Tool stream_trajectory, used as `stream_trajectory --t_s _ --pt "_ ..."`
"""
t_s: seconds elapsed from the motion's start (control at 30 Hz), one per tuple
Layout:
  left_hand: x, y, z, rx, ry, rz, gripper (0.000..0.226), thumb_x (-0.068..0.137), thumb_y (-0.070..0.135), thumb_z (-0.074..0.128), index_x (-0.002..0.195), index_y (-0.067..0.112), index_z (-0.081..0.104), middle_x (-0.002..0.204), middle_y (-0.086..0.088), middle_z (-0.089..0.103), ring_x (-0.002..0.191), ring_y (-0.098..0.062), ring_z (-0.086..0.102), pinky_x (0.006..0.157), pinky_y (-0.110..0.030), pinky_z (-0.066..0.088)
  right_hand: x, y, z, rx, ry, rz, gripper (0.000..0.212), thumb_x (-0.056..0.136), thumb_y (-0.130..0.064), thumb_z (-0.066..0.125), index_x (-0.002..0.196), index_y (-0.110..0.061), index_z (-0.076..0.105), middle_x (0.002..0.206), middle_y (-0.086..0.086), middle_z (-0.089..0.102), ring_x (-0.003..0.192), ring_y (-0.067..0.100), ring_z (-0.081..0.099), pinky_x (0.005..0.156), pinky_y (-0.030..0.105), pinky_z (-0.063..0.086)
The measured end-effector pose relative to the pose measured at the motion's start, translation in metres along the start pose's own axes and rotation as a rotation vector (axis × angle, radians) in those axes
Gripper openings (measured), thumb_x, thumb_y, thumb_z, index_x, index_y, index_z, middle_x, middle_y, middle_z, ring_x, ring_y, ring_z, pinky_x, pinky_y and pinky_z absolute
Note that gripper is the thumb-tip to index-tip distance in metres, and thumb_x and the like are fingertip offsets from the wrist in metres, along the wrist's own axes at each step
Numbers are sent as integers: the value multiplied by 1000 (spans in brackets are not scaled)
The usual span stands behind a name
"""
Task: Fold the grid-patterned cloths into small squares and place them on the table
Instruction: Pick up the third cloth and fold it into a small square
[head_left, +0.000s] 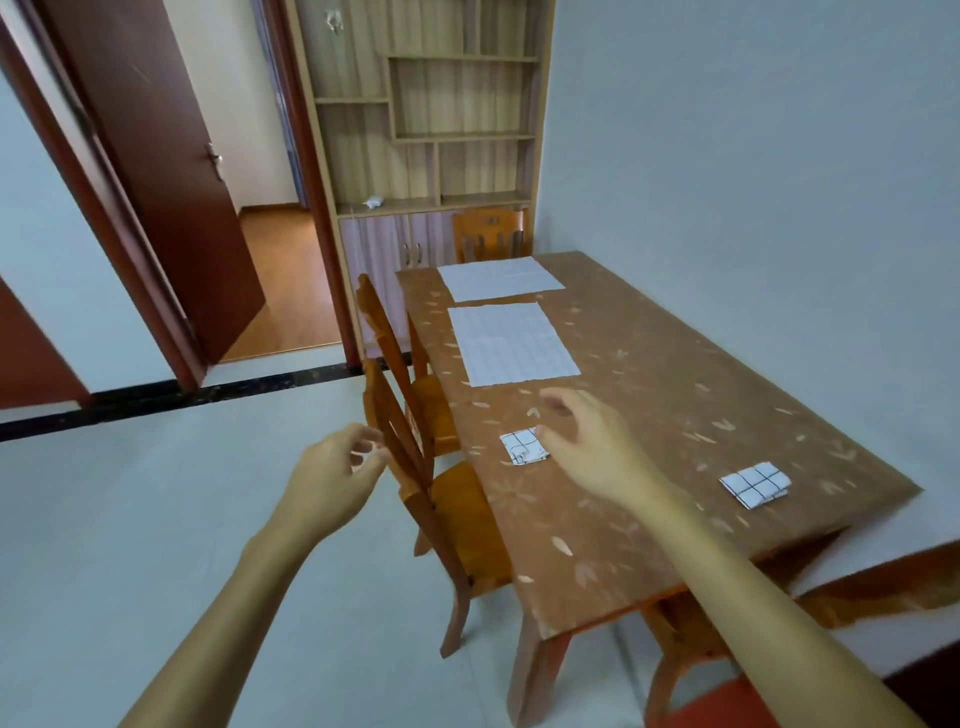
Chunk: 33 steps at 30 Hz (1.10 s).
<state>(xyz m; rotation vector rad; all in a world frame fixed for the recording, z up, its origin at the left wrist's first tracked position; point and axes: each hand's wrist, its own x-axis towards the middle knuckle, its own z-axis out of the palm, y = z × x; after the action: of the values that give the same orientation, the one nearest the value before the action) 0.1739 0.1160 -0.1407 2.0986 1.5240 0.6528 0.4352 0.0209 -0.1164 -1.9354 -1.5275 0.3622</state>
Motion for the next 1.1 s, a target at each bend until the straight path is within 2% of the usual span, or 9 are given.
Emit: stream_trajectory --t_s 0.13,0.23,0.33,0.6,0.73,1.1 --pt "44 -36 -17 57 -19 -28 32 100 35 56 127 19 61 124 -4 67 108 -19 64 91 -36 55 49 -17 42 42 -30 -1 45 98 -25 60 142 -22 49 144 -3 52 133 16 51 108 32 42" --pt "89 -55 -30 100 -48 -37 33 100 34 57 128 18 61 125 -5 67 109 -20 64 92 -36 55 90 -22 72 69 -48 11 46 98 -28 60 142 -25 49 146 -5 51 135 16 49 113 39 42" --pt "138 -60 -46 145 -104 -20 34 100 34 56 128 18 61 125 -5 67 109 -19 64 91 -33 53 133 -29 88 102 -73 45 46 98 -28 60 143 -25 48 147 -4 51 133 15 50 108 32 43" --pt "245 -74 -56 168 -149 25 33 100 35 55 129 20 60 128 -3 65 113 -18 63 95 -33 53 231 -52 115 72 -108 84 46 100 -28 56 145 -25 45 150 -4 47 137 13 47 109 29 41" --pt "293 -95 -54 154 -183 46 32 100 37 55 128 21 60 129 -2 65 112 -17 64 94 -32 54 270 -58 133 19 -113 116 45 101 -30 55 144 -27 45 150 -7 47 135 12 48 103 23 40" --pt "458 -179 -90 59 -257 206 29 100 33 57 126 22 62 125 1 66 109 -16 63 91 -29 51 393 -113 217 -30 4 255 47 99 -36 56 145 -32 44 150 -10 47 135 11 47 108 29 40"
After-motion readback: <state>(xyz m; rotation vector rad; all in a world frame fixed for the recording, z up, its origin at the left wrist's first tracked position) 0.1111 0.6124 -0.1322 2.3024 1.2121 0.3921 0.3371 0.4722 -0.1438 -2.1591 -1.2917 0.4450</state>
